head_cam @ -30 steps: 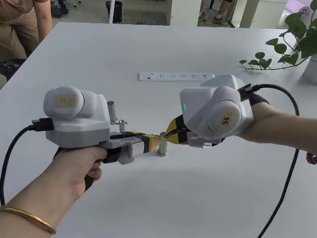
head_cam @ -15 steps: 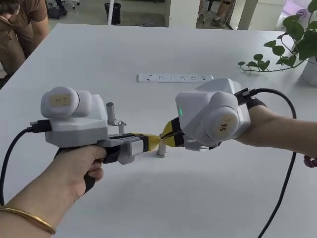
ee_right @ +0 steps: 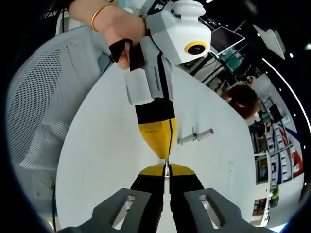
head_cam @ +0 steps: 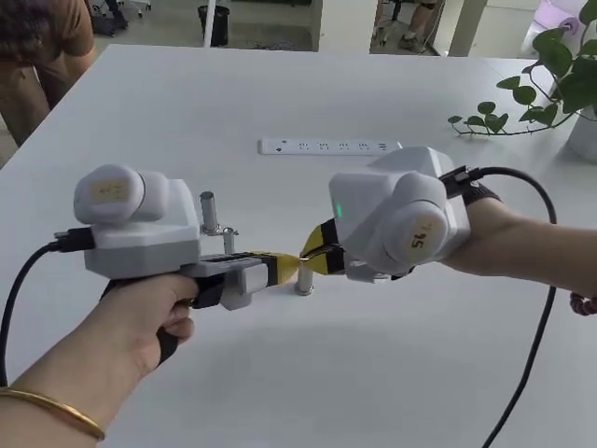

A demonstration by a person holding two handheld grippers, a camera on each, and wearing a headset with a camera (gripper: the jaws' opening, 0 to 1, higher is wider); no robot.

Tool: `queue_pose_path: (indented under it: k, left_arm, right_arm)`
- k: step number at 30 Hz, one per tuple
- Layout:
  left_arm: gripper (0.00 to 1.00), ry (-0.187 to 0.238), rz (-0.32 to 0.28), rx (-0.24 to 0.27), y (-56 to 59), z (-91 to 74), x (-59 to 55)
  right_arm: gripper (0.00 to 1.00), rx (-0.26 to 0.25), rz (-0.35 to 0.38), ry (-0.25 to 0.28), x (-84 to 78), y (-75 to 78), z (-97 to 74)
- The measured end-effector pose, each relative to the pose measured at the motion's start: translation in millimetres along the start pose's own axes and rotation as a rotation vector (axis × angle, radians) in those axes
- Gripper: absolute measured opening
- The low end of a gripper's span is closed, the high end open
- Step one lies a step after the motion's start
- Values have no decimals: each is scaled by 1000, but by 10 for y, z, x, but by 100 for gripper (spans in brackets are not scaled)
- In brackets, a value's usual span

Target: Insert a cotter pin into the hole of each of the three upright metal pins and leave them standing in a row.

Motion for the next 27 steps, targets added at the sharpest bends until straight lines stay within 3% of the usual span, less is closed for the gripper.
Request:
queue_pose_path:
  k: [6,9,12,20,23,27]
  left_arm:
    - [0,9,15,-3,5,-29,14]
    - [0,8,27,-4,3,-47,14]
    - [0,3,56,-11,8,-72,6]
    - [0,-39,180,-27,-43,-161,-72]
    - [0,-46,208,-41,-48,-196,-95]
    - [0,-55,253,-76,-40,-229,-118]
  right_arm:
    - [0,3,-4,9,18,-6,8]
    - [0,1,32,23,24,-12,18]
    - [0,5,99,34,7,-18,11]
    - [3,5,358,137,1,-23,-56]
    - [5,33,465,171,-1,-65,-87]
    - [6,68,548,204,-20,-125,-111]
Point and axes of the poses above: the centre of the closed fingertips' face, and the gripper's own axes: z roughly forward along the fingers, y roughly to its right, x roughly out of its top, the point moved 4 cm from there along -z, roughly backward along the fingers, and after that the axes turned 15 degrees about y, right-handed, at the moved point
